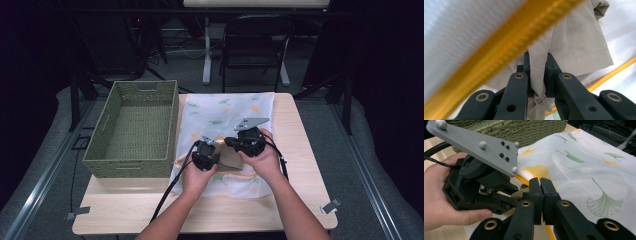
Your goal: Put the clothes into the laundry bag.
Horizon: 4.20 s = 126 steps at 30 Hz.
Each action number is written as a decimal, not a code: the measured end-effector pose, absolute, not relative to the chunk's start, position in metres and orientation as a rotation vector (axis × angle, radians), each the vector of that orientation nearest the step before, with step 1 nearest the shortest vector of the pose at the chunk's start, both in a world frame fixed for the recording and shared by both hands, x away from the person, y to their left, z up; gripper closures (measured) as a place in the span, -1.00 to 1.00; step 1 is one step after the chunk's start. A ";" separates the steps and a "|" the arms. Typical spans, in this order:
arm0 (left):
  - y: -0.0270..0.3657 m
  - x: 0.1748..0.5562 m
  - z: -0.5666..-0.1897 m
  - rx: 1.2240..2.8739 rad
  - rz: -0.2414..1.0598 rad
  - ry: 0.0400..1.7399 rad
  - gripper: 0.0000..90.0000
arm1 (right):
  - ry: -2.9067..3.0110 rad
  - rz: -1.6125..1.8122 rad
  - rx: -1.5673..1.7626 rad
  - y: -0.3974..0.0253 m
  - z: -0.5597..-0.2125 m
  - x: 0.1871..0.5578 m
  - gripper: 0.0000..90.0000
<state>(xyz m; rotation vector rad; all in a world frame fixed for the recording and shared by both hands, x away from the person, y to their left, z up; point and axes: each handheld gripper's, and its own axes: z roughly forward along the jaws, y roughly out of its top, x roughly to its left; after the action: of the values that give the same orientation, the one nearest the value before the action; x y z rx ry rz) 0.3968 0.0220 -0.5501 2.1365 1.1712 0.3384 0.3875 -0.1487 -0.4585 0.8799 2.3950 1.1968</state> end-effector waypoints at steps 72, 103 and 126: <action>0.068 0.357 -0.534 2.106 0.293 1.134 0.38 | 2.423 1.156 0.905 -0.154 -0.461 0.385 0.96; 0.166 0.313 -0.528 2.087 0.299 1.147 0.09 | 2.402 1.078 0.976 -0.163 -0.475 0.360 0.72; 0.178 0.306 -0.556 2.103 0.262 1.229 0.06 | 2.259 1.045 1.136 -0.216 -0.491 0.317 0.29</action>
<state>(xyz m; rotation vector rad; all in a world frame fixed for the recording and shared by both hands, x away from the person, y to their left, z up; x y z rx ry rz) 0.3063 0.1776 -0.5559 2.1026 1.2286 0.2621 0.3170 -0.2157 -0.4913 1.1360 2.2590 1.0450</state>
